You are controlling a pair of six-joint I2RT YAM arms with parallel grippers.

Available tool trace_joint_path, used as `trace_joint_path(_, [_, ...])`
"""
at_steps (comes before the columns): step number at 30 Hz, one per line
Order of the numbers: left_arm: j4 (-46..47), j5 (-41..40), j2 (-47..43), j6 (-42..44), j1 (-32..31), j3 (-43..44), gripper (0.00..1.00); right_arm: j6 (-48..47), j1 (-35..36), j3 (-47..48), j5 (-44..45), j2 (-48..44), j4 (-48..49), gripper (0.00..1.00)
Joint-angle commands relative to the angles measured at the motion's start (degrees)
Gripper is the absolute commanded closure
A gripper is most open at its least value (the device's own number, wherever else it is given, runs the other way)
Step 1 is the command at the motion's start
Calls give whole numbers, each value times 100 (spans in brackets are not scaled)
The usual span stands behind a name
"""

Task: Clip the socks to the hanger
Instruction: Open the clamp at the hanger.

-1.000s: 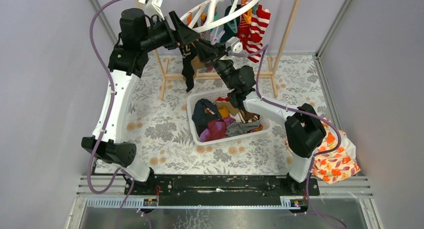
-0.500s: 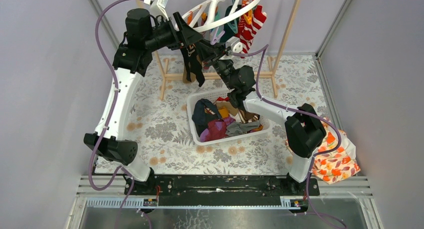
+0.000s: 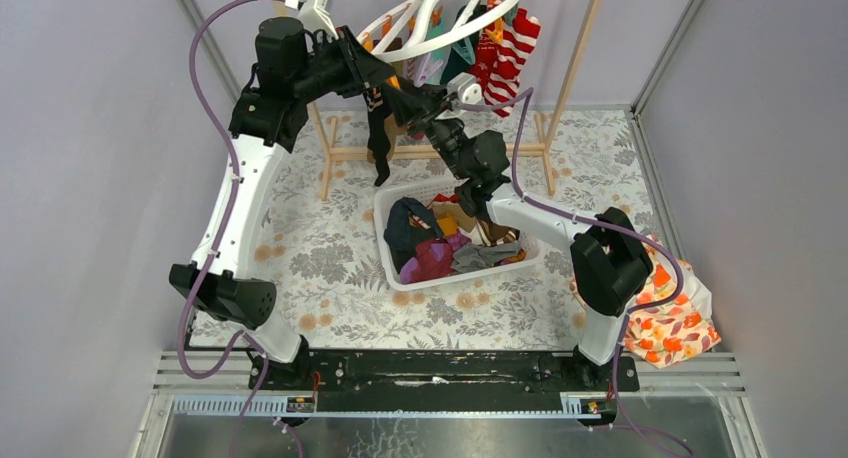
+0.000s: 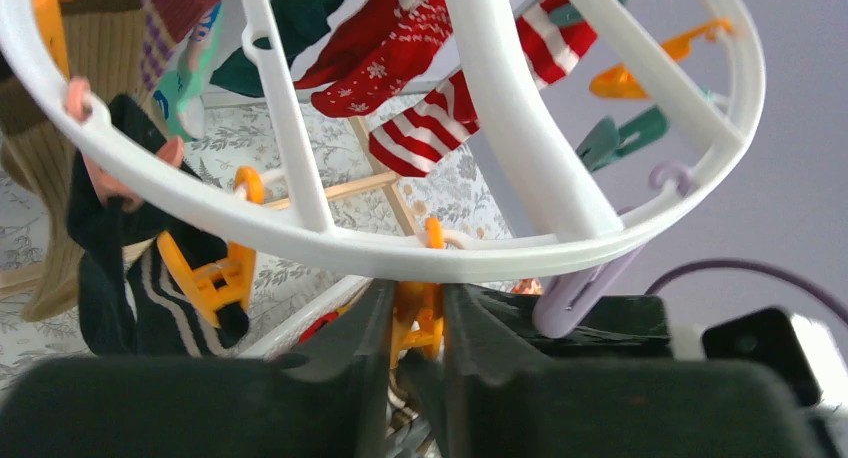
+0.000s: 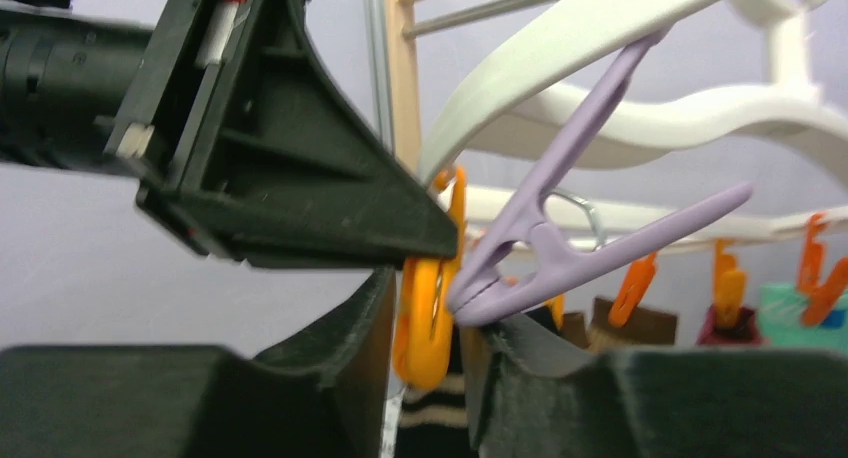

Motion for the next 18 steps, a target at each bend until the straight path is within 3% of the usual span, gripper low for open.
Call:
trace_joint_path(1, [686, -538, 81, -40, -22, -66, 82, -47, 249, -203, -310, -410, -169, 53])
trace_joint_path(5, [739, -552, -3, 11, -23, -211, 90, -107, 248, -789, -79, -970, -635, 6])
trace_joint_path(6, [740, -562, -15, 41, -22, -224, 91, -104, 248, -997, -23, -1148, -794, 1])
trace_joint_path(10, [709, -598, -81, 157, -19, -268, 94, 23, 248, -1941, 288, -1960, -1606, 0])
trace_joint_path(15, [614, -554, -138, 212, -19, -269, 95, 878, 244, -2862, 814, -3016, -2969, 0])
trace_joint_path(18, [570, -530, -195, 259, -20, -294, 95, 1394, 163, -2979, 962, -3611, -4374, 0])
